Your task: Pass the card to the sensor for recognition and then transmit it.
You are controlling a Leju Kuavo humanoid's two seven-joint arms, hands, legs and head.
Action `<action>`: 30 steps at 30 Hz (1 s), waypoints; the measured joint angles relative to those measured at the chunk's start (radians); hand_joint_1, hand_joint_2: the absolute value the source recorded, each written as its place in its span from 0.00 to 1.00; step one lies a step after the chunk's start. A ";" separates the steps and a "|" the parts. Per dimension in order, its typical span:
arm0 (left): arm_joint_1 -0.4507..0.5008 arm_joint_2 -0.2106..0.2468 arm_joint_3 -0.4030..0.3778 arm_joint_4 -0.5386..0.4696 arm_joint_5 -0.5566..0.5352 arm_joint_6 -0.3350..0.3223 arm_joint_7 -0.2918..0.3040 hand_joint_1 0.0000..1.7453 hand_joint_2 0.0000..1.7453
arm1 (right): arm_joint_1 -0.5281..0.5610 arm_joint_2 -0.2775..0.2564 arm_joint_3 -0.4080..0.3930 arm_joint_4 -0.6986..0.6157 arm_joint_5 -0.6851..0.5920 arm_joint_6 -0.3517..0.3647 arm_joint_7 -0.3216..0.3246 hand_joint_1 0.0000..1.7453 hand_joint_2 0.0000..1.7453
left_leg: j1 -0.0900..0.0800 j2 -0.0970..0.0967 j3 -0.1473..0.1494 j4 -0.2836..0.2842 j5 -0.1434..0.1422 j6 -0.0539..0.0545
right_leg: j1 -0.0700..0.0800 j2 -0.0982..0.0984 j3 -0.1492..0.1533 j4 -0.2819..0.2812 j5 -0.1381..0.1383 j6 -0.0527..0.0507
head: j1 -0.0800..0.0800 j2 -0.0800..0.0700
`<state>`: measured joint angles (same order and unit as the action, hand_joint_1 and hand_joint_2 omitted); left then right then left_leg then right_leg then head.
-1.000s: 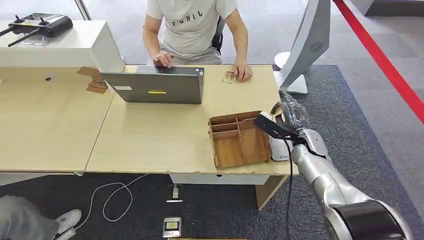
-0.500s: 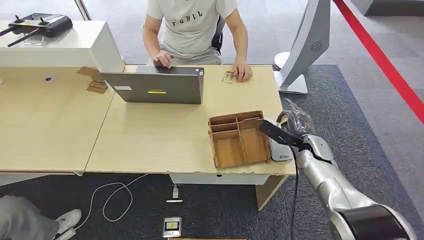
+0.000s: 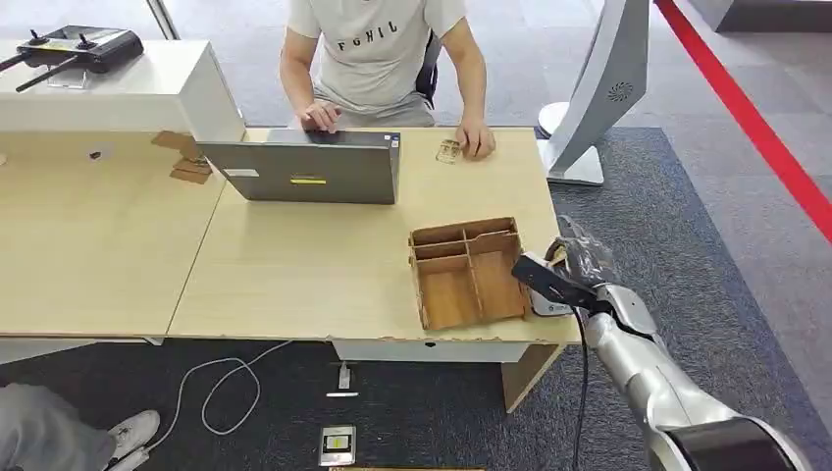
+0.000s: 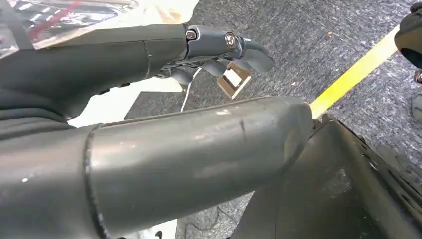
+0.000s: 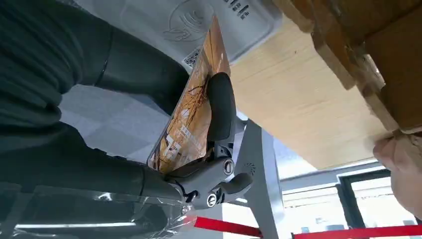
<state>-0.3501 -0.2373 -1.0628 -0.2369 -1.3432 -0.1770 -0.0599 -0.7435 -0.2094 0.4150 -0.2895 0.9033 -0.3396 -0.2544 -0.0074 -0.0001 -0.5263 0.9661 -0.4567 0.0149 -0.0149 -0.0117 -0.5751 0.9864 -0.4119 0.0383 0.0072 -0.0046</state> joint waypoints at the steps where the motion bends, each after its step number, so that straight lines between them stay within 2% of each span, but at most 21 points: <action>1: 0.000 0.000 0.000 0.000 0.000 0.000 0.000 0.00 0.00 | 0.001 0.000 0.000 0.000 0.000 0.003 -0.002 1.00 1.00 | 0.000 0.000 0.000 0.000 0.000 0.000 | 0.000 0.000 0.000 0.000 0.000 0.000 | 0.000 0.000; 16: -0.006 -0.003 0.003 0.000 0.015 0.000 0.013 0.00 0.00 | 0.018 0.002 0.000 0.000 0.003 0.022 -0.007 1.00 1.00 | 0.000 0.000 0.000 0.000 0.000 0.000 | 0.000 0.000 0.000 0.000 0.000 0.000 | 0.000 0.000; 20: -0.006 -0.003 0.004 0.000 0.015 0.002 0.015 0.00 0.00 | 0.025 0.000 -0.001 0.000 0.000 0.031 0.008 1.00 1.00 | 0.000 0.000 0.000 0.000 0.000 0.000 | 0.000 0.000 0.000 0.000 0.000 0.000 | 0.000 0.000; 30: -0.006 -0.003 0.006 0.000 0.016 0.003 0.018 0.00 0.00 | 0.042 -0.023 -0.009 0.000 -0.008 0.057 0.022 1.00 1.00 | 0.000 0.000 0.001 0.000 0.000 0.000 | 0.000 0.000 0.001 -0.001 0.000 0.000 | 0.000 0.000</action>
<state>-0.3562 -0.2407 -1.0563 -0.2369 -1.3268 -0.1736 -0.0416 -0.7011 -0.2323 0.4059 -0.2899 0.8953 -0.2827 -0.2327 -0.0074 0.0000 -0.5251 0.9662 -0.4568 0.0150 -0.0148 -0.0117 -0.5736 0.9858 -0.4117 0.0386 0.0072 -0.0046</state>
